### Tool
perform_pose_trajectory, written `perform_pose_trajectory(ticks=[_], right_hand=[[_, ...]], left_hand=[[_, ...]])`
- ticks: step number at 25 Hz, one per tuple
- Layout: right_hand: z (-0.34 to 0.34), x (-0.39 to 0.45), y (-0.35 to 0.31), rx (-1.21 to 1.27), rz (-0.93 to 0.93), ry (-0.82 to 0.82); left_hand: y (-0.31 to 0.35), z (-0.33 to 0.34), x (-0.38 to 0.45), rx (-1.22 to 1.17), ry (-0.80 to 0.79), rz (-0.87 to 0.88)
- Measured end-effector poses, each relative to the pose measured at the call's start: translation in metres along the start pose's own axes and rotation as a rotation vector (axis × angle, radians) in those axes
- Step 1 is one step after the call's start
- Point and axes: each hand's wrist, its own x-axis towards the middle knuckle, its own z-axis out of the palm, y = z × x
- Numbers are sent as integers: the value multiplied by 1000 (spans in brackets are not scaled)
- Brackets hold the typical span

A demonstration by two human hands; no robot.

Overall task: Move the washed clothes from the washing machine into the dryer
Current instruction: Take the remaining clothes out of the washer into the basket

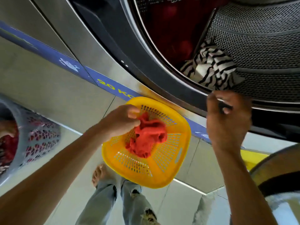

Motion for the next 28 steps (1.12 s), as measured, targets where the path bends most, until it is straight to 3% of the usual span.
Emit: perform_pose_trajectory(ticks=[3, 6, 8, 11, 15, 19, 21, 23, 25, 28], right_hand=[[22, 66, 14, -120, -10, -53], [58, 105, 27, -288, 76, -383], [66, 113, 28, -207, 41, -412], [35, 92, 1, 18, 289, -283], [-17, 6, -55, 208, 451, -447], [-31, -65, -78, 302, 609, -823], [-38, -63, -70, 144, 553, -1096], [-48, -42, -65, -17, 458, -1210], [-50, -25, -55, -33, 393, -964], [-12, -31, -43, 163, 451, -403]], left_hand=[[24, -16, 0, -90, 30, 65], [49, -20, -3, -100, 39, 160], [59, -19, -7, -143, 14, 184], [68, -13, -16, -180, -21, 204], [73, -3, -29, -496, 13, 213], [71, 26, -36, -718, -90, 294], [53, 45, -35, -681, -27, 310], [33, 57, -35, -624, 70, 260], [25, 68, -38, -609, 133, 238], [40, 77, -41, -553, 120, 296]])
